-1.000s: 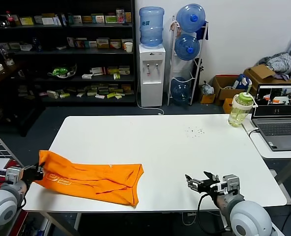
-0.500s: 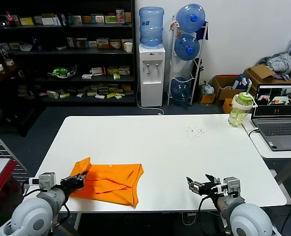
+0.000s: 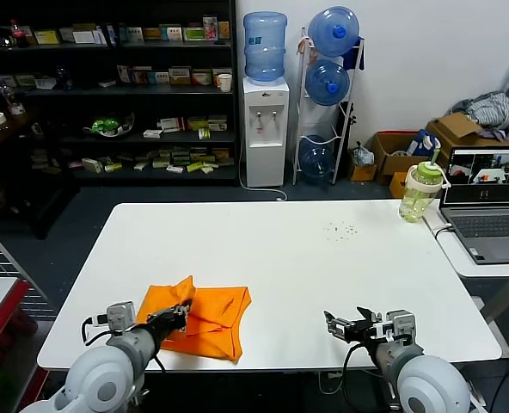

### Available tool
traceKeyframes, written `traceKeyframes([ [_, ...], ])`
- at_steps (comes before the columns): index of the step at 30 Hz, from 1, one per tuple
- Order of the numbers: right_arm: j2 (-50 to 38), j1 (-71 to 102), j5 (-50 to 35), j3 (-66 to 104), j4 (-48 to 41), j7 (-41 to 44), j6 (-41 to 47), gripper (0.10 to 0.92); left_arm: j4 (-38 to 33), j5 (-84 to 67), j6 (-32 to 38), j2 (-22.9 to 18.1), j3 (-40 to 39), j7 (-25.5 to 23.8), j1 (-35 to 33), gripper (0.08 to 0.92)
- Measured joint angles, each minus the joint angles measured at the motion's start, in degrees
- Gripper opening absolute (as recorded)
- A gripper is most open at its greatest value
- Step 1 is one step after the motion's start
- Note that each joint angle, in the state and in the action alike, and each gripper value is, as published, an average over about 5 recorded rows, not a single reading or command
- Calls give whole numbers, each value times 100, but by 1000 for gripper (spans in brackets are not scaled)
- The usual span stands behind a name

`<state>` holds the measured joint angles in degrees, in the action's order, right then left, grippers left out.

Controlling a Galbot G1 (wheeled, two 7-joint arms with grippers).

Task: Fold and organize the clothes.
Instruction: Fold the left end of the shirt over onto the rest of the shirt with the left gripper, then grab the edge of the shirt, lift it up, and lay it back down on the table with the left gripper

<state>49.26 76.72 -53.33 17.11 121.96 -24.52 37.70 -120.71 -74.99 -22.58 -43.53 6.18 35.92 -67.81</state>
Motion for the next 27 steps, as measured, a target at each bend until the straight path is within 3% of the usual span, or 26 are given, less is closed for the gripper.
traceKeyframes([
  [7,10,-29,-22,-23,-29,-2,1,823,188,145,-5,-264,-302,29,253,148],
  [10,8,-30,-26,-24,-45,-2,1,823,236,192,-7,-324,-373,8,326,187],
  [19,-1,-60,-44,-42,-76,-2,2,823,140,129,-38,-381,-345,31,343,439],
  [27,13,-93,-49,-68,-87,29,-2,823,6,97,-90,-45,-83,-34,96,682],
])
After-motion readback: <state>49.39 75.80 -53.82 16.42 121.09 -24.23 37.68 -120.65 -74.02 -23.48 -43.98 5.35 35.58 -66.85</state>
